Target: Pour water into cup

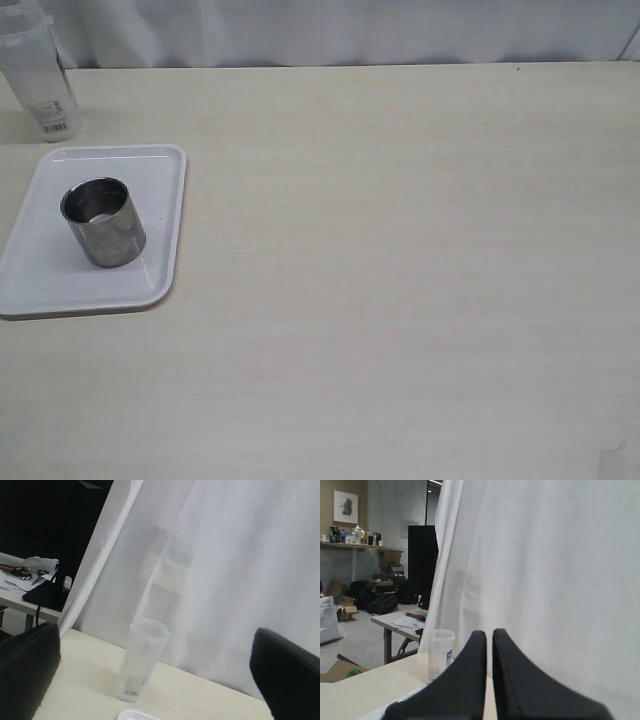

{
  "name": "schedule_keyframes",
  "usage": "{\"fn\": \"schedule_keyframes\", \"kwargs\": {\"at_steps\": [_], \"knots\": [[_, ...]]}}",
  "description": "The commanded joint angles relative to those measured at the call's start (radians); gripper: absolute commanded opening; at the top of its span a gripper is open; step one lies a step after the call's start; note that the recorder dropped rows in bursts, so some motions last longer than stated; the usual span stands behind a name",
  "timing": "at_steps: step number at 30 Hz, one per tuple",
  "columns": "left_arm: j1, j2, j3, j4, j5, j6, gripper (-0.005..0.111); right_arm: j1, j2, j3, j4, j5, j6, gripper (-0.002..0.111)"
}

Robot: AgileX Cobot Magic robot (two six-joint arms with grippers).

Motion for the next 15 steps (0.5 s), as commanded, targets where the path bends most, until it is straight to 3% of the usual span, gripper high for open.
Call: {"fn": "schedule_keyframes", "kwargs": {"at_steps": [1, 15], "knots": [[-0.002, -0.006, 0.004, -0.003, 0.001, -0.009, 0.096, -0.001, -0.117, 0.048, 0.012, 0.043, -0.006, 0.004], [-0.002, -0.006, 0.004, -0.003, -0.003, -0.009, 0.096, -0.001, -0.216, 0.051, 0.012, 0.048, -0.006, 0.004]]}}
